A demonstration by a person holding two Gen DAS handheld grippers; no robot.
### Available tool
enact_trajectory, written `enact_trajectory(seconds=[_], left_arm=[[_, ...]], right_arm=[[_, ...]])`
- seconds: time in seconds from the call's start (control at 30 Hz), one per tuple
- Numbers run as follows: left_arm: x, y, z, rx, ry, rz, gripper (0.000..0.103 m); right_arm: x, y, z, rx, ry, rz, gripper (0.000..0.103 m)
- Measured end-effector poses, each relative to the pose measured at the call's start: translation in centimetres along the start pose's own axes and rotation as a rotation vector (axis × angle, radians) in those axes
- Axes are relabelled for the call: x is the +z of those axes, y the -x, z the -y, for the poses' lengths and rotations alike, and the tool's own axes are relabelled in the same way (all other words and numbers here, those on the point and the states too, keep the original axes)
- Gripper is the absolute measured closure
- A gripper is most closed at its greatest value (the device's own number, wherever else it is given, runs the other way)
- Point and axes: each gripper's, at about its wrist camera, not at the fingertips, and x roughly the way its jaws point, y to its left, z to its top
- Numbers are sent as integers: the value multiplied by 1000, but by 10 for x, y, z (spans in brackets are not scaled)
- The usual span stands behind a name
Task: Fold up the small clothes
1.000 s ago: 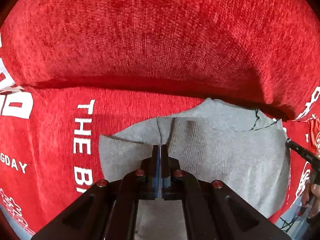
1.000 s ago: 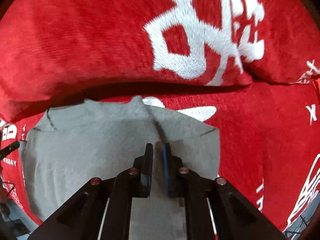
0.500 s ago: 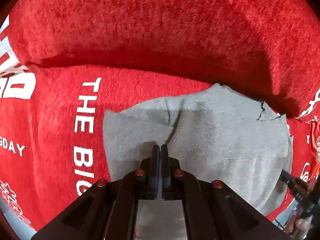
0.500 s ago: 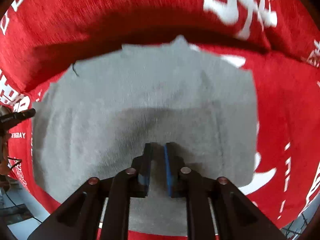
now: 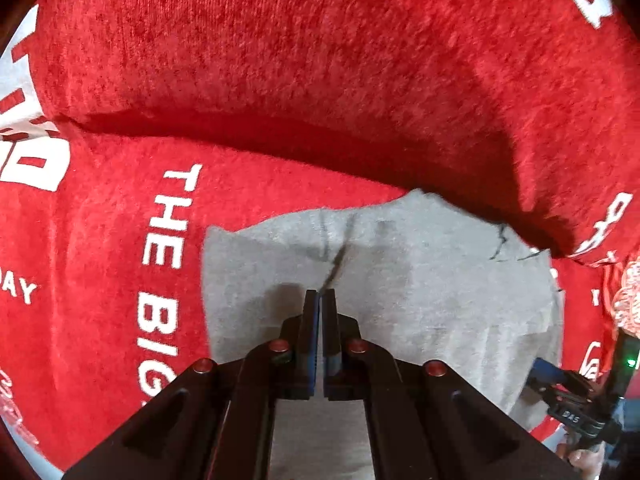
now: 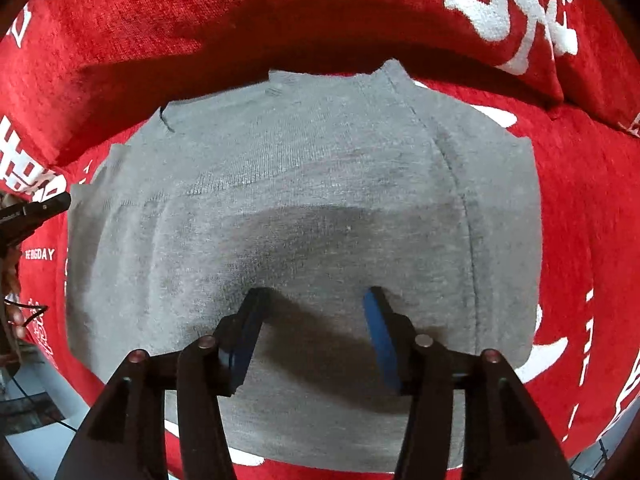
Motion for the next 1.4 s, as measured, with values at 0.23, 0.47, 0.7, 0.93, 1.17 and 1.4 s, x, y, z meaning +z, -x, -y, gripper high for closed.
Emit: enact_trajectory(seconds=[0.23,0.47,0.7,0.93,1.17,1.4], left_arm=[[-1,26,13,-36,-77,166,102],[4,42,17,-72,-72,186,102],[0,26,26,-171,-50,216,0],[8,-23,42,-87,-97,217,0],[27,-95,40,29,-5,77,0],[29,-167,68,66,-134,-11,0]], right_arm=[[1,-5,-3,-1,9,-8,45],[3,-8,-6,-6,16,-11,43],[3,-10,-6,-8,16,-8,43],[3,-11,-8,-16,20,-12,41],[3,-12,-8,-16,21,-13,37],[3,-14,-12,-19,33,-10,34]])
